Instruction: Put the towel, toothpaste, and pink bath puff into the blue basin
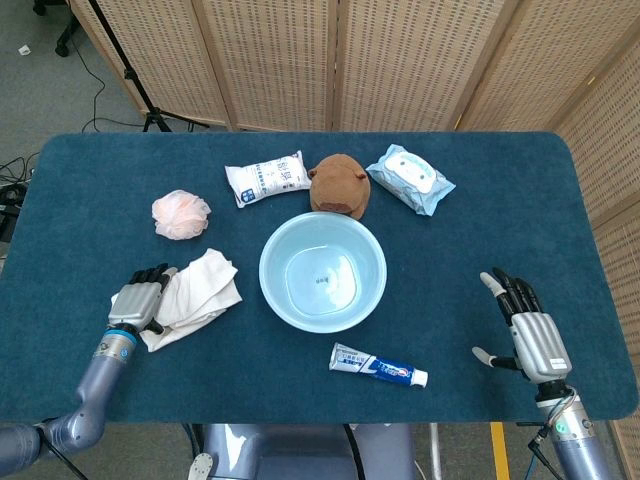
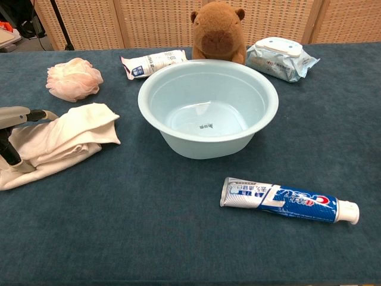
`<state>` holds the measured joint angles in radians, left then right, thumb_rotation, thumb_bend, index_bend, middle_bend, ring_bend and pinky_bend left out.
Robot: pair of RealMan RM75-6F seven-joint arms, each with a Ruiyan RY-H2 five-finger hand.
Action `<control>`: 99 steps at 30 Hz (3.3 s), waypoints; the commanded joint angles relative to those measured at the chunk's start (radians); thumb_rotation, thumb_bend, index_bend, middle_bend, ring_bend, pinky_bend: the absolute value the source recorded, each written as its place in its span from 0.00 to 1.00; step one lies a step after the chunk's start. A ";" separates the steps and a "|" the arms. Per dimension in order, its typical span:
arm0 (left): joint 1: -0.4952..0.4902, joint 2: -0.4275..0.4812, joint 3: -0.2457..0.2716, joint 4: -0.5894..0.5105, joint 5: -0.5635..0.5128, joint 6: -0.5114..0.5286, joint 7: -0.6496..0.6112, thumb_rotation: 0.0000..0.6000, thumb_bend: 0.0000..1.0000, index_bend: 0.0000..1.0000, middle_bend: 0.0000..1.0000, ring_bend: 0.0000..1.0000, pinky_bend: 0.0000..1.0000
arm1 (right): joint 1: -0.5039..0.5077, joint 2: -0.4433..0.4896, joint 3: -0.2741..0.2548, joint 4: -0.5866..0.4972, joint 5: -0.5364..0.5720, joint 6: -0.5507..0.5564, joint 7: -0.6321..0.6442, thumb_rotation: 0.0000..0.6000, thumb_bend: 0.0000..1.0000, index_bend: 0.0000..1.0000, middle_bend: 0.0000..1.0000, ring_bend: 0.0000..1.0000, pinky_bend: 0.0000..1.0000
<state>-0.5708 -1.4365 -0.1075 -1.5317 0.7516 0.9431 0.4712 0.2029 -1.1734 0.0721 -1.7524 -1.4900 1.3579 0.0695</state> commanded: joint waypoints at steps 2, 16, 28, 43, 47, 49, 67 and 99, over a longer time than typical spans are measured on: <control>-0.007 -0.017 0.009 0.004 0.005 0.043 0.032 1.00 0.29 0.21 0.00 0.02 0.17 | 0.001 0.001 0.000 -0.001 0.002 -0.002 0.001 1.00 0.13 0.00 0.00 0.00 0.00; -0.011 -0.044 0.020 0.004 -0.010 0.093 0.068 1.00 0.40 0.58 0.27 0.22 0.33 | -0.003 0.005 -0.001 -0.006 0.000 0.004 0.005 1.00 0.13 0.00 0.00 0.00 0.00; 0.015 -0.056 0.009 -0.021 0.112 0.234 0.061 1.00 0.47 0.79 0.47 0.40 0.44 | -0.004 0.006 0.001 -0.008 0.003 0.005 0.008 1.00 0.13 0.00 0.00 0.00 0.00; 0.047 0.073 -0.032 -0.277 0.332 0.420 0.080 1.00 0.48 0.82 0.51 0.45 0.46 | -0.007 0.016 0.005 -0.011 0.003 0.012 0.033 1.00 0.13 0.00 0.00 0.00 0.00; 0.041 0.102 -0.054 -0.332 0.376 0.445 0.093 1.00 0.48 0.82 0.51 0.45 0.46 | -0.007 0.018 0.006 -0.010 0.006 0.010 0.043 1.00 0.13 0.00 0.00 0.00 0.00; 0.026 0.115 -0.078 -0.358 0.390 0.444 0.106 1.00 0.48 0.82 0.51 0.45 0.46 | -0.005 0.019 0.007 -0.008 0.009 0.005 0.051 1.00 0.13 0.00 0.00 0.00 0.00; -0.326 -0.142 -0.265 -0.047 0.264 0.181 0.154 1.00 0.43 0.81 0.49 0.44 0.46 | 0.022 0.021 0.028 0.057 0.076 -0.076 0.181 1.00 0.13 0.00 0.00 0.00 0.00; -0.233 0.070 -0.107 -0.272 0.255 0.142 -0.032 1.00 0.20 0.03 0.00 0.00 0.07 | 0.032 0.013 0.027 0.073 0.099 -0.108 0.156 1.00 0.13 0.00 0.00 0.00 0.00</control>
<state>-0.8459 -1.4124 -0.2478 -1.7565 0.9870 1.0514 0.4548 0.2345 -1.1602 0.0998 -1.6789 -1.3906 1.2509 0.2280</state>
